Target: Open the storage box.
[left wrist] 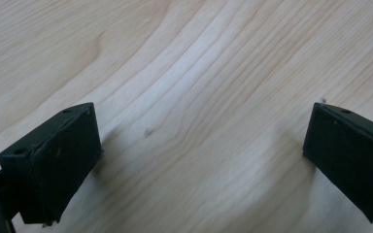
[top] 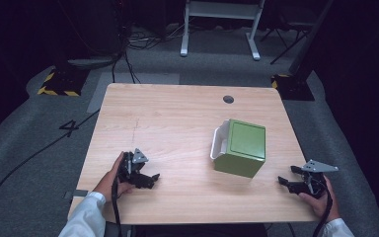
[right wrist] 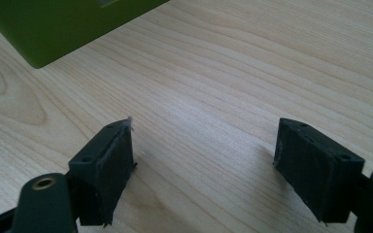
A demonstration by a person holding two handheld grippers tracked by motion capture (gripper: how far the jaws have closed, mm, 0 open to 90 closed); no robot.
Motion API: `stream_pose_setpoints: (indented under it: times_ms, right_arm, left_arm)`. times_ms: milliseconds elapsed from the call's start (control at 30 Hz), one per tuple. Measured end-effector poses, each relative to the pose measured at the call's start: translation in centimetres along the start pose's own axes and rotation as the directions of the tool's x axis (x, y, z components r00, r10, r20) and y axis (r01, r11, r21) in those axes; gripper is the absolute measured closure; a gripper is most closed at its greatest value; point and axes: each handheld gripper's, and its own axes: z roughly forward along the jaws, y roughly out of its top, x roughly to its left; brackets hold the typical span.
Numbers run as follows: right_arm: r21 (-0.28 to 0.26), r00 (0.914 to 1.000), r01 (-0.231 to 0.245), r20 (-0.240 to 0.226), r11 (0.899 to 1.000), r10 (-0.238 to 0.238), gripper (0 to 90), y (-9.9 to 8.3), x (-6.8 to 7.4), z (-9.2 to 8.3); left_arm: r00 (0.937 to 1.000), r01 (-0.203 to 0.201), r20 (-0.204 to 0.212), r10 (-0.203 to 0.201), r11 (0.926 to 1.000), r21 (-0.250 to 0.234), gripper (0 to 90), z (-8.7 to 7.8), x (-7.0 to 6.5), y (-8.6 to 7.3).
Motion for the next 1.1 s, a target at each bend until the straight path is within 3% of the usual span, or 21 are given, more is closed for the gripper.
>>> stream_pose_setpoints:
  times_ms: [33,67,100,133,233,267,333,367,467,667,733,767,900,1100]
  right_arm:
    - [0.000,1.0000,0.001,0.000,1.000,-0.001,22.0,0.0,0.0,0.0]
    - [0.000,1.0000,0.000,0.000,1.000,0.000,22.0,0.0,0.0,0.0]
    - [0.000,1.0000,0.000,0.001,1.000,0.000,22.0,0.0,0.0,0.0]
    - [0.000,1.0000,0.000,0.001,1.000,0.000,22.0,0.0,0.0,0.0]
    - [0.001,1.0000,0.000,0.001,1.000,0.000,21.9,0.0,0.0,0.0]
    - [0.001,1.0000,-0.001,0.001,1.000,0.001,21.9,0.0,0.0,0.0]
    - [0.002,1.0000,-0.002,0.001,1.000,0.002,21.9,0.0,0.0,0.0]
    - [0.001,1.0000,-0.002,0.001,1.000,0.002,21.9,0.0,0.0,0.0]
    - [0.001,1.0000,-0.001,0.001,1.000,0.001,21.9,0.0,0.0,0.0]
    - [0.000,1.0000,0.001,0.001,1.000,-0.001,21.9,0.0,0.0,0.0]
    - [0.001,1.0000,0.000,0.001,1.000,0.000,21.9,0.0,0.0,0.0]
    - [0.001,1.0000,0.000,0.001,1.000,0.000,21.9,0.0,0.0,0.0]
    - [0.001,1.0000,0.000,0.001,1.000,0.000,21.9,0.0,0.0,0.0]
    - [0.000,1.0000,0.000,0.000,1.000,0.000,21.9,0.0,0.0,0.0]
  left_arm:
    - [0.9989,-0.033,0.032,0.033,0.9994,0.001,0.4,0.3,-0.2,0.3]
    - [0.9932,-0.087,0.077,0.087,0.9962,-0.002,0.4,0.6,-0.4,0.6]
    - [0.9809,-0.150,0.123,0.151,0.9886,-0.014,0.4,0.9,-0.6,0.9]
    - [0.9722,-0.181,0.148,0.182,0.9833,-0.017,0.5,1.1,-0.9,1.2]
    - [0.9654,-0.197,0.171,0.196,0.9803,-0.016,0.4,2.1,-1.6,2.4]
    - [0.9603,-0.213,0.181,0.213,0.9769,-0.019,0.4,2.4,-1.9,2.7]
    - [0.9427,-0.255,0.215,0.255,0.9665,-0.031,0.4,2.9,-2.4,3.3]
    - [0.9393,-0.256,0.229,0.255,0.9663,-0.027,0.4,3.2,-2.7,3.6]
    - [0.9322,-0.272,0.243,0.268,0.9621,-0.018,0.4,3.8,-3.3,4.5]
    - [0.9255,-0.286,0.254,0.281,0.9580,-0.015,5.8,4.1,-4.0,5.2]
    - [0.9151,-0.302,0.269,0.301,0.9526,-0.038,14.2,4.0,-4.0,5.2]
    - [0.9146,-0.309,0.262,0.308,0.9502,-0.038,18.0,3.9,-4.0,5.3]
    - [0.9145,-0.320,0.252,0.317,0.9469,-0.028,16.8,3.7,-4.1,5.3]
    - [0.9135,-0.304,0.269,0.305,0.9516,-0.047,19.0,3.3,-4.1,5.7]
